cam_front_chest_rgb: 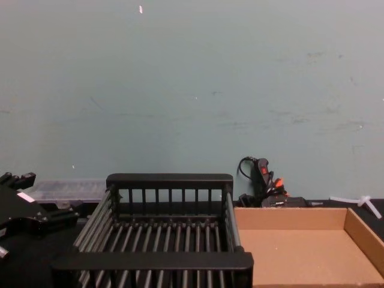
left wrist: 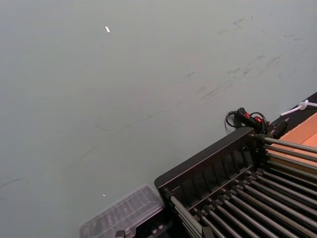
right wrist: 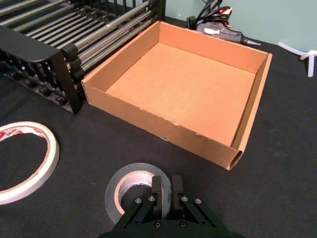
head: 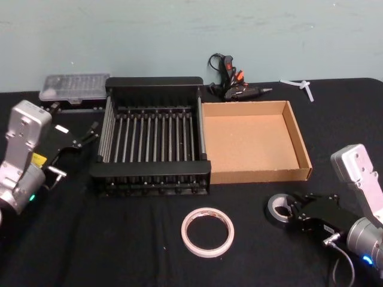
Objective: Pick up the white tape and place it into the black box , Pick up the silver tape and place it into the brown box.
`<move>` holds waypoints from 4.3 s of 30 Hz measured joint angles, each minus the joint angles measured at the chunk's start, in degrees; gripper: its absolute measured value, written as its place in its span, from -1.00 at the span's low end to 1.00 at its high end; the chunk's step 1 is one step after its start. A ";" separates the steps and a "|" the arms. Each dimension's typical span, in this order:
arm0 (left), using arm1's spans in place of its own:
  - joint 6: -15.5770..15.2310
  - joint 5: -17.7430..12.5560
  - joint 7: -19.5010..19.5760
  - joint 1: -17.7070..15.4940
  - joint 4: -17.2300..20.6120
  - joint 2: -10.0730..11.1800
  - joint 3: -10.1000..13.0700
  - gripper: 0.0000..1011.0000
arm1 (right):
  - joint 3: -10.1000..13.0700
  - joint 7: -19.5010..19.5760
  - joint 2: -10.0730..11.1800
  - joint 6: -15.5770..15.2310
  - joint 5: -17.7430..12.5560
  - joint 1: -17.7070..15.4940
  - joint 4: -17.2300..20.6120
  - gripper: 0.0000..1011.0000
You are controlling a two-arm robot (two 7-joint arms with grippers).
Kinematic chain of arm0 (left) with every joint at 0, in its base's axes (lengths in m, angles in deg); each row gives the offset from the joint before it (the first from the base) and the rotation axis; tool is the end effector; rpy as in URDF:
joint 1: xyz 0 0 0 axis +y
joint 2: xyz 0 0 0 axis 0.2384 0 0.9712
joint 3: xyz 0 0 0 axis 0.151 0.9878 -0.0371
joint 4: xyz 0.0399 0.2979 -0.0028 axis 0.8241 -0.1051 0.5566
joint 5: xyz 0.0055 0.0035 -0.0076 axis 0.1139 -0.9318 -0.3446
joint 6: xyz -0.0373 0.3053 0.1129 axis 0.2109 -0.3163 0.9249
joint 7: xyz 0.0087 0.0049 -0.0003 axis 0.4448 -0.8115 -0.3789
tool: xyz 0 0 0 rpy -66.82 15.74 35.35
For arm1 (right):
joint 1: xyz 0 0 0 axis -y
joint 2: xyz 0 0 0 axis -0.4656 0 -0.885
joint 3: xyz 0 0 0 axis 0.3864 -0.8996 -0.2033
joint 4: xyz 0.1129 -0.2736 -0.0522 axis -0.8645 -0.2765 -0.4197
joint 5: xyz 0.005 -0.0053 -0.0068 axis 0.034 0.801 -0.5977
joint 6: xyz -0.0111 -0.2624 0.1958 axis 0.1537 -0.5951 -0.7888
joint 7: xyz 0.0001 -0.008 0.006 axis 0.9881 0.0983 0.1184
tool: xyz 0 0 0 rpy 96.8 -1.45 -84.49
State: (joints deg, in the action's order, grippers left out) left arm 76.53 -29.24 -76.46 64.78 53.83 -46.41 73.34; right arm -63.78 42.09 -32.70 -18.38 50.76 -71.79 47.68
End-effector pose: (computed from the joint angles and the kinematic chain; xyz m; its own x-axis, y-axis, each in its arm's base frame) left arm 0.3776 0.0837 -0.3143 0.2923 0.8804 0.3735 -0.9552 0.2873 0.0704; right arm 0.2874 -0.0604 -0.3015 0.4831 -0.8724 0.0737 0.7901 0.3981 -0.4661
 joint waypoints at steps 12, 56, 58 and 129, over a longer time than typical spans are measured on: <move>0.00 0.00 0.00 0.00 0.00 0.00 0.00 0.98 | 2.73 -2.88 -0.50 2.24 0.23 -1.15 2.54 -0.75; 0.00 0.00 0.00 0.00 0.00 0.00 0.00 0.98 | 0.55 -1.07 -11.73 8.63 5.14 19.42 -12.66 -0.75; 0.00 0.00 0.00 0.00 0.00 0.00 0.00 0.98 | 0.19 -0.88 -12.70 8.80 5.89 20.94 -15.14 -0.75; 0.00 0.00 0.00 0.00 0.00 0.00 0.00 0.98 | -0.45 -1.03 -16.97 10.44 9.69 26.02 -27.78 0.98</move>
State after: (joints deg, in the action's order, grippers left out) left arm 76.53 -29.24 -76.46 64.77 53.83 -46.41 73.34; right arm -64.23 41.06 -49.67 -7.94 60.45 -45.77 19.90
